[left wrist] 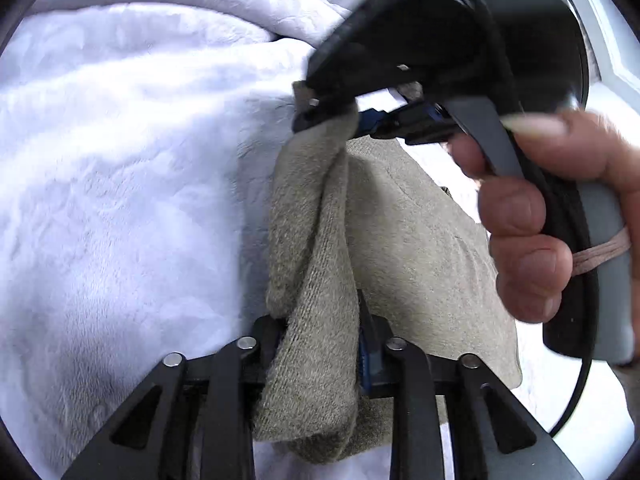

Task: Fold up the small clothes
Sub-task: 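Lift the side edge with both tools and fold it over the other half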

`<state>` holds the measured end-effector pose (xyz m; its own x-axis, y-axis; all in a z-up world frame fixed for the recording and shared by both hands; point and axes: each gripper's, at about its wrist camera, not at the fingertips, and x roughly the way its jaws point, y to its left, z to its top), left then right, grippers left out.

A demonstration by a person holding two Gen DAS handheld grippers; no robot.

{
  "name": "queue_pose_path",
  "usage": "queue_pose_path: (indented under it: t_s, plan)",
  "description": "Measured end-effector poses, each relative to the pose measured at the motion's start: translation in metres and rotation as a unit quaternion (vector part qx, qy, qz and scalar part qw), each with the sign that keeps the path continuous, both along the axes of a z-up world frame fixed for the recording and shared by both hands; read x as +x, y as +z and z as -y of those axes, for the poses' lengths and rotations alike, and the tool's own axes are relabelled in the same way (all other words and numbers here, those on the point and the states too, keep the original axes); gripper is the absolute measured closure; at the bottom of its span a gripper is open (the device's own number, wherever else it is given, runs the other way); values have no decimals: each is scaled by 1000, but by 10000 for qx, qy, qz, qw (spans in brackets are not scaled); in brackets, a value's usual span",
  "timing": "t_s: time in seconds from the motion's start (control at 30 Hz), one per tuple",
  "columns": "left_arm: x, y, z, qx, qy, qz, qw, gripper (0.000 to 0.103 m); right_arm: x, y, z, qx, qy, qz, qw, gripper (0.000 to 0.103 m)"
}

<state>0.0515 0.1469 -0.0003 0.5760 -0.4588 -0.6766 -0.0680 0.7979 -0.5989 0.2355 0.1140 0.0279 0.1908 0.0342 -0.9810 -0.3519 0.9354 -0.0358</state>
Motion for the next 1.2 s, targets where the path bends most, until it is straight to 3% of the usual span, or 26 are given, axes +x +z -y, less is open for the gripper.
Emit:
queue_pose_path:
  t_s: [0.13, 0.57, 0.87, 1.2]
  plan:
    - [0, 21, 13, 400, -54, -134, 9991, 77, -2, 14, 31, 578, -9, -84, 9983, 83]
    - [4, 74, 67, 1372, -249, -260, 9899, 77, -5, 73, 93, 1636, -9, 150, 9864, 83]
    - [12, 92, 125, 1881, -482, -321, 9804, 77, -3, 92, 153, 2179, -229, 169, 9756, 84]
    - [23, 100, 191, 2379, -759, -404, 9675, 77, 3, 105, 216, 2431, -101, 100, 9699, 84]
